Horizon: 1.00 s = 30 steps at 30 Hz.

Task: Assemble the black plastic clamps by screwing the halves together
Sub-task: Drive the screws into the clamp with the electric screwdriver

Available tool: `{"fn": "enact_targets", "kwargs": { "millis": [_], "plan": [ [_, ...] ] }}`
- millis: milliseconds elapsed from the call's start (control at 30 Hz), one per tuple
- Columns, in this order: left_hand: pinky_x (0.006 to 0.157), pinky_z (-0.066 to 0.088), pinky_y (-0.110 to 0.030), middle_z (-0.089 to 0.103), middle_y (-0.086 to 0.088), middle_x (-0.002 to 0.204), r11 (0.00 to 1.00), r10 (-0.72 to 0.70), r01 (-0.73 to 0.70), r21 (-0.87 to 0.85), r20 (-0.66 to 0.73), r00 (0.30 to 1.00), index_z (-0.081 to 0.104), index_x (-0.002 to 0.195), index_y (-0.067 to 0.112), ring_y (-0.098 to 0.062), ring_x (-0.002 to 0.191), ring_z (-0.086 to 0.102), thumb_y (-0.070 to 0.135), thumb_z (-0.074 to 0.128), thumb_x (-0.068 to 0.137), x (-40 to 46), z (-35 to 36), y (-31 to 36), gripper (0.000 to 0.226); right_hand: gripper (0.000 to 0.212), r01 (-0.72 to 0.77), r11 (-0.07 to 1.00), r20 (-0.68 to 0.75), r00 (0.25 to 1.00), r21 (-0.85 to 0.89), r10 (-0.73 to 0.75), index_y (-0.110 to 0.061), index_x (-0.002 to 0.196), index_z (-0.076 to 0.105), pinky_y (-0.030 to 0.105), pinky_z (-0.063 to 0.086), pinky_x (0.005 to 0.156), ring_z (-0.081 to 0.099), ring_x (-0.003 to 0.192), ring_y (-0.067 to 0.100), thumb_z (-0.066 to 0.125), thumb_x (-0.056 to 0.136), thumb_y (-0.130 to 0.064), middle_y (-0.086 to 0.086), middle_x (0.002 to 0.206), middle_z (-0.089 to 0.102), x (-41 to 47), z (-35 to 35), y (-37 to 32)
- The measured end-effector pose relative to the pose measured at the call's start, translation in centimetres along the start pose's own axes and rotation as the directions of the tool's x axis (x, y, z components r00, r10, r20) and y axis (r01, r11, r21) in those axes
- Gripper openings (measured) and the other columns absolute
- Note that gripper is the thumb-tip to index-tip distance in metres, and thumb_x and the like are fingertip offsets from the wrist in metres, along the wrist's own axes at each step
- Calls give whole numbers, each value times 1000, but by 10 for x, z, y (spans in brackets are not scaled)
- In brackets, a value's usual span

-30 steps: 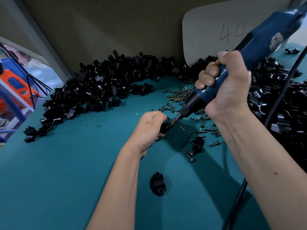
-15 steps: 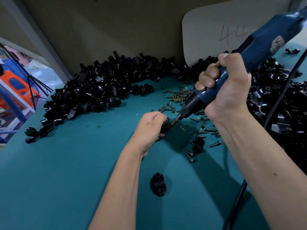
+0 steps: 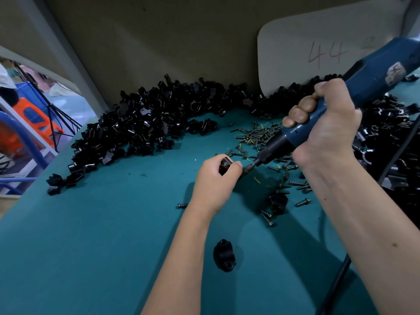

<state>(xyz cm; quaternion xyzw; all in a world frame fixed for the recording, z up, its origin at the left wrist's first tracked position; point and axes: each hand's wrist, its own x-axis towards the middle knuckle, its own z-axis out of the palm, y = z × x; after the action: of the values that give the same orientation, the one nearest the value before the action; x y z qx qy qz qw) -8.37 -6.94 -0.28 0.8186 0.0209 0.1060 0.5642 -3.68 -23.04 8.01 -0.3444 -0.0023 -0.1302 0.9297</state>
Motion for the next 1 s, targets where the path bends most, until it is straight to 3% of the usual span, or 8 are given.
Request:
{"fn": "enact_targets", "kwargs": {
  "millis": [67, 133, 300, 467, 600, 767, 833, 1000],
  "plan": [
    [57, 29, -34, 36, 14, 54, 998, 30, -30, 50, 7, 1000, 40, 65, 18, -12, 55, 33, 41, 56, 85, 1, -1, -1, 34, 26, -45, 999, 15, 999, 20, 45, -18, 69, 42, 26, 34, 50, 35, 48, 14, 54, 92, -12, -2, 59, 40, 2, -5, -2],
    [57, 30, -33, 35, 12, 55, 999, 24, -25, 31, 55, 998, 40, 66, 12, -13, 55, 33, 39, 55, 85, 2, -3, -1, 36, 28, -99, 994, 123, 988, 41, 93, -20, 70, 43, 26, 33, 51, 34, 48, 12, 51, 96, -18, -5, 60, 39, 3, -10, -6],
    [40, 29, -13, 38, 9, 54, 981, -32, 75, -179, 232, 972, 44, 64, 21, -2, 40, 34, 33, 52, 85, 0, -6, 5, 25, 25, -103, 995, 448, 889, 0, 92, -20, 74, 46, 26, 32, 53, 32, 49, 10, 47, 97, -29, -6, 57, 41, 1, -10, -22],
    [36, 18, -12, 39, 5, 49, 916, -140, 204, -345, 201, 969, 43, 68, 23, -6, 34, 27, 22, 45, 100, 4, -14, -1, 32, 22, -46, 999, 508, 860, -21, 50, -20, 71, 43, 25, 31, 52, 30, 47, 11, 44, 93, -24, -7, 55, 40, -5, 6, -28],
    [37, 17, -14, 38, 2, 51, 896, -148, 193, -400, 140, 979, 43, 67, 24, -8, 37, 23, 27, 45, 100, 7, -21, -6, 34, 21, -29, 996, 409, 912, 83, -8, -23, 71, 40, 26, 32, 52, 29, 49, 11, 44, 91, -21, -7, 58, 37, 0, 8, -34],
    [51, 35, -37, 44, -5, 62, 998, 43, -42, -51, 21, 999, 42, 75, 14, -19, 52, 40, 53, 76, 76, 5, -15, -8, 52, 35, -22, 984, 119, 993, 178, 1, -21, 66, 49, 25, 37, 52, 39, 49, 10, 60, 98, -29, -6, 60, 45, 4, 5, -25],
    [51, 40, -37, 48, 1, 59, 996, 68, -69, 64, 16, 998, 45, 74, 17, -19, 52, 45, 54, 85, 71, 3, -14, -9, 54, 33, -38, 982, 48, 998, 185, 30, -21, 69, 47, 24, 36, 51, 39, 49, 10, 62, 98, -29, -6, 60, 44, 6, 3, -20],
    [46, 37, -34, 42, 7, 58, 994, 64, -66, 84, 30, 998, 41, 72, 20, -18, 48, 41, 48, 90, 73, 4, -9, -10, 57, 31, -121, 979, 26, 993, 166, 118, -20, 72, 45, 24, 35, 49, 37, 48, 10, 60, 98, -28, -6, 60, 42, 7, -3, -10]
  ]
}}
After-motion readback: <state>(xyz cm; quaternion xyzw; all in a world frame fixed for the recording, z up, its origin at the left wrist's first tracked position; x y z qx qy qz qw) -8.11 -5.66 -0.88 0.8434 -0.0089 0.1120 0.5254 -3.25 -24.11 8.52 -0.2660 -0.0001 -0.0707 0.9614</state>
